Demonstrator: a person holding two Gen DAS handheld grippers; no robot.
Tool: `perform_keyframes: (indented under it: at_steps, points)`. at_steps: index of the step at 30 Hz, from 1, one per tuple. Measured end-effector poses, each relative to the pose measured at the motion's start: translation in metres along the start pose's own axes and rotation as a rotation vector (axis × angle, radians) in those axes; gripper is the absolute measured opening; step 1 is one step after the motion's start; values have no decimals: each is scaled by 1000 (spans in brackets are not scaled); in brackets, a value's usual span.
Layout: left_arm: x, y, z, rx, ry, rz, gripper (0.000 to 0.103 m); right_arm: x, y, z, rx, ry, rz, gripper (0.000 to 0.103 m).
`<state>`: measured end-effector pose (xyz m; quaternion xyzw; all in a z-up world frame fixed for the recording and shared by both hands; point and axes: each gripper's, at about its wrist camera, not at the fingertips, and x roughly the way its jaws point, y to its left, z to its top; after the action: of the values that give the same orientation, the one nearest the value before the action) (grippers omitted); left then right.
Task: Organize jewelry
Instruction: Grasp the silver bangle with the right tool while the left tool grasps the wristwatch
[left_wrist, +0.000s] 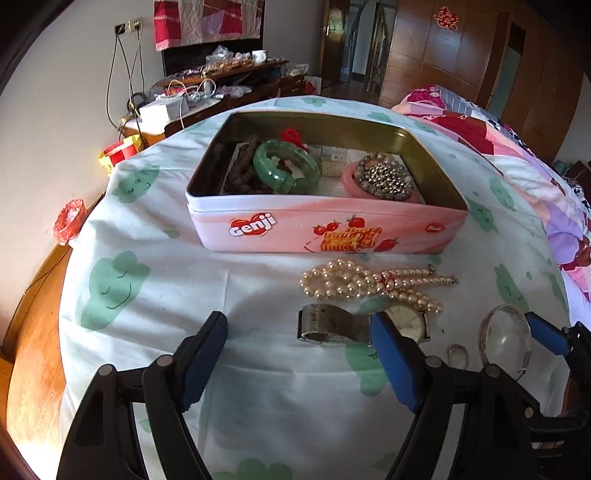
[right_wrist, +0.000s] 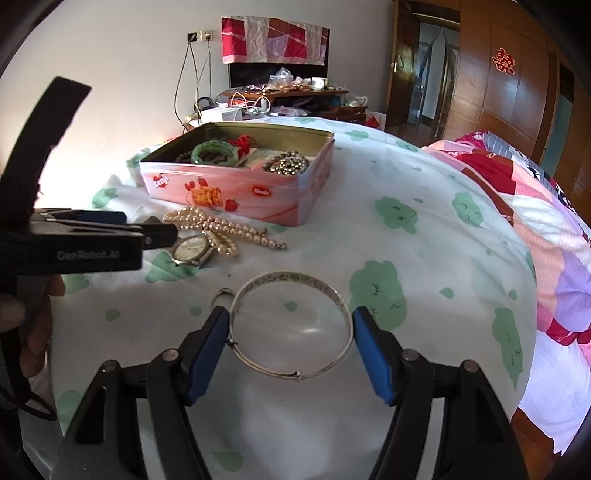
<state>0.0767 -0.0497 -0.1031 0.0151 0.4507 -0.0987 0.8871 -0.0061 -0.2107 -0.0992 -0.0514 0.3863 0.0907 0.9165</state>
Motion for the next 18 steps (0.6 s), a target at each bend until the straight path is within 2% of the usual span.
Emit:
perform_keyframes:
  at_steps: [1, 2, 5, 8, 18]
  points:
    - [-1, -1, -1, 19, -1, -26, 30, 0, 0, 0, -1, 0, -1, 70]
    - [-4, -4, -1, 29, -4, -47, 25, 0, 1, -1, -1, 0, -1, 70]
    - [-13, -7, -2, 69, -27, -38, 22, 1, 0, -1, 3, -1, -1, 70]
    - [-21, -1, -3, 57, -39, -60, 20, 1, 0, -1, 3, -2, -2, 70]
    - [-53, 19, 0, 57, -120, -16, 20, -5, -2, 1, 6, -26, -10, 70]
